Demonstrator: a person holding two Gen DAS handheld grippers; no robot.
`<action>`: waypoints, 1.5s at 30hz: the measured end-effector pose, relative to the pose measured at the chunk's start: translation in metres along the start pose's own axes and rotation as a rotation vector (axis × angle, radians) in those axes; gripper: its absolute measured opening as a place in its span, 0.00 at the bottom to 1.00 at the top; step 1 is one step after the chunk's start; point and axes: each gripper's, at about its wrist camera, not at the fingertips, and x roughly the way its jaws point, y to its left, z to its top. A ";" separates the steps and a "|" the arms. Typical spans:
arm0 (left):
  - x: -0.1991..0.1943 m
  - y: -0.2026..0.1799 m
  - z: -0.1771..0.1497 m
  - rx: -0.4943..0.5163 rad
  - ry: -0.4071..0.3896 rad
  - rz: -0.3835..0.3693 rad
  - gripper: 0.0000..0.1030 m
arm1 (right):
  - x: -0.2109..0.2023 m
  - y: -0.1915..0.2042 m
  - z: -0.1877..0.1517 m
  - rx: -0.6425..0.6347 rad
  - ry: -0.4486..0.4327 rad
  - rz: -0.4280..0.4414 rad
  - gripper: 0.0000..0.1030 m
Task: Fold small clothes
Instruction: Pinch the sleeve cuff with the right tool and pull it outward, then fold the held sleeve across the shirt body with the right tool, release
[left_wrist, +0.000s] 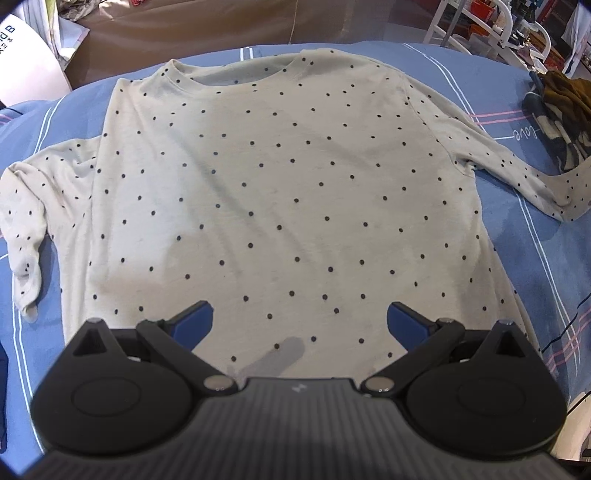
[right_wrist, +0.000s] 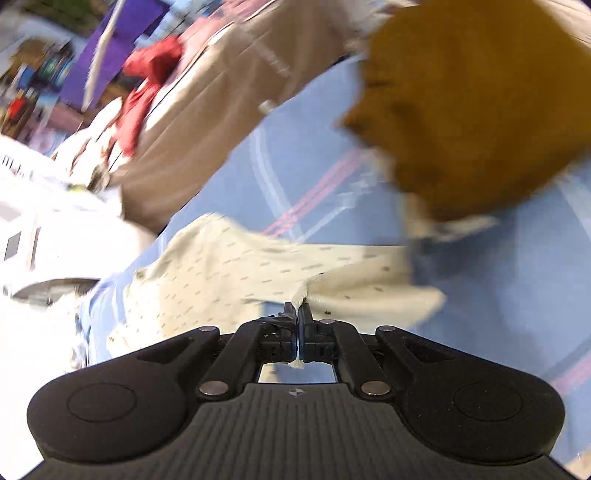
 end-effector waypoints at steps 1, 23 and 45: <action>0.000 0.004 -0.001 -0.006 0.003 0.013 1.00 | 0.012 0.013 0.000 -0.022 0.015 0.020 0.01; -0.041 0.135 -0.085 -0.379 0.011 0.162 1.00 | 0.240 0.321 -0.126 -0.436 0.384 0.302 0.02; -0.038 0.171 -0.050 -0.350 -0.138 0.146 1.00 | 0.236 0.271 -0.127 -0.380 0.220 0.125 0.60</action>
